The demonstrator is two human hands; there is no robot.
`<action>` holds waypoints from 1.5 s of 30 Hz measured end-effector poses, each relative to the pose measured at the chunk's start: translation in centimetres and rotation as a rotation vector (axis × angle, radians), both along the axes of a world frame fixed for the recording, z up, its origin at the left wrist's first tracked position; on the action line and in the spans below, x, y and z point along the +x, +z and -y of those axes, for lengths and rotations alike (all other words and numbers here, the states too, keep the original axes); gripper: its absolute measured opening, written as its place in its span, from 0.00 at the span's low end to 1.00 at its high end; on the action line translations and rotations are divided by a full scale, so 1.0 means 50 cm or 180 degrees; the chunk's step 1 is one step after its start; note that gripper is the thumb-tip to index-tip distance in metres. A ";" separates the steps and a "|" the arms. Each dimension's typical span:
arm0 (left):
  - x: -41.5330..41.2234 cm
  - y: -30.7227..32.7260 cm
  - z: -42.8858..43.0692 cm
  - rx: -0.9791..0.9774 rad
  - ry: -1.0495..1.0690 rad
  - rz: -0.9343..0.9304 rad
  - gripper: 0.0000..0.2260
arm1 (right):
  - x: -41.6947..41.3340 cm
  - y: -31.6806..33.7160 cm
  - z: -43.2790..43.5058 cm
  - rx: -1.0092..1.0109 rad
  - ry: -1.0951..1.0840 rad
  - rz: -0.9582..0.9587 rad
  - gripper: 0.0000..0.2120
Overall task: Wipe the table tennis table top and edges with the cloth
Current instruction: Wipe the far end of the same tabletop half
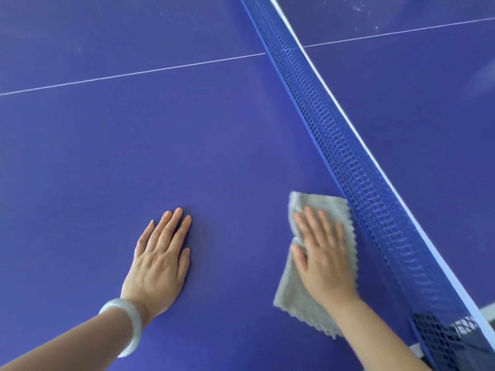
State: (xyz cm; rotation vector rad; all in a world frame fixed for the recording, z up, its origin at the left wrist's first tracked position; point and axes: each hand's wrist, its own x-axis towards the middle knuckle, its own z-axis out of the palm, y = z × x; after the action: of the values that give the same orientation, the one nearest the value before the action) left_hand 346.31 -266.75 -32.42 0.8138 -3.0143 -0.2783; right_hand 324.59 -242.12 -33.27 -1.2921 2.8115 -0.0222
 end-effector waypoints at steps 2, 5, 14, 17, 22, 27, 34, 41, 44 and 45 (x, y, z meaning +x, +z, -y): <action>0.002 0.001 0.001 0.0004 -0.0003 0.0012 0.26 | -0.014 0.004 -0.049 0.0064 -0.0810 0.0026 0.30; 0.002 0.002 -0.001 0.0002 -0.0003 0.0008 0.26 | 0.048 0.006 -0.039 0.0099 -0.1613 0.0092 0.32; 0.011 0.002 0.004 0.0139 -0.0041 -0.0149 0.27 | 0.190 0.001 0.062 -0.0261 0.0838 0.0165 0.27; 0.014 -0.001 0.002 0.0228 0.0004 -0.0272 0.27 | 0.101 0.008 -0.068 -0.0070 -0.0548 0.0059 0.28; 0.013 -0.007 0.000 0.0268 0.0055 -0.0448 0.24 | 0.201 0.004 -0.076 0.0130 -0.1785 0.0052 0.29; 0.017 0.004 0.013 0.0946 0.0225 -0.0814 0.21 | 0.253 0.002 -0.024 0.0179 -0.1297 0.0105 0.32; 0.155 0.023 -0.128 0.1327 0.0119 -0.0817 0.21 | 0.244 0.001 -0.026 0.0084 -0.1262 0.0145 0.32; 0.258 0.000 -0.215 0.0285 -0.0082 -0.0267 0.25 | 0.243 -0.001 -0.027 0.0048 -0.1260 0.0168 0.32; 0.253 -0.006 -0.221 0.0095 -0.0112 -0.0158 0.25 | 0.241 0.002 -0.030 0.0042 -0.1217 0.0179 0.32; 0.253 -0.008 -0.220 0.0067 -0.0115 -0.0154 0.25 | 0.241 0.002 -0.030 0.0042 -0.1176 0.0162 0.31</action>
State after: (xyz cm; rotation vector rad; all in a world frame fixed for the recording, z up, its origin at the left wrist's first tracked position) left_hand 358.99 -255.74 -32.85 0.7433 -2.9885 -0.3258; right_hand 336.64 -240.63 -33.18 -0.7412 2.9544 -0.0490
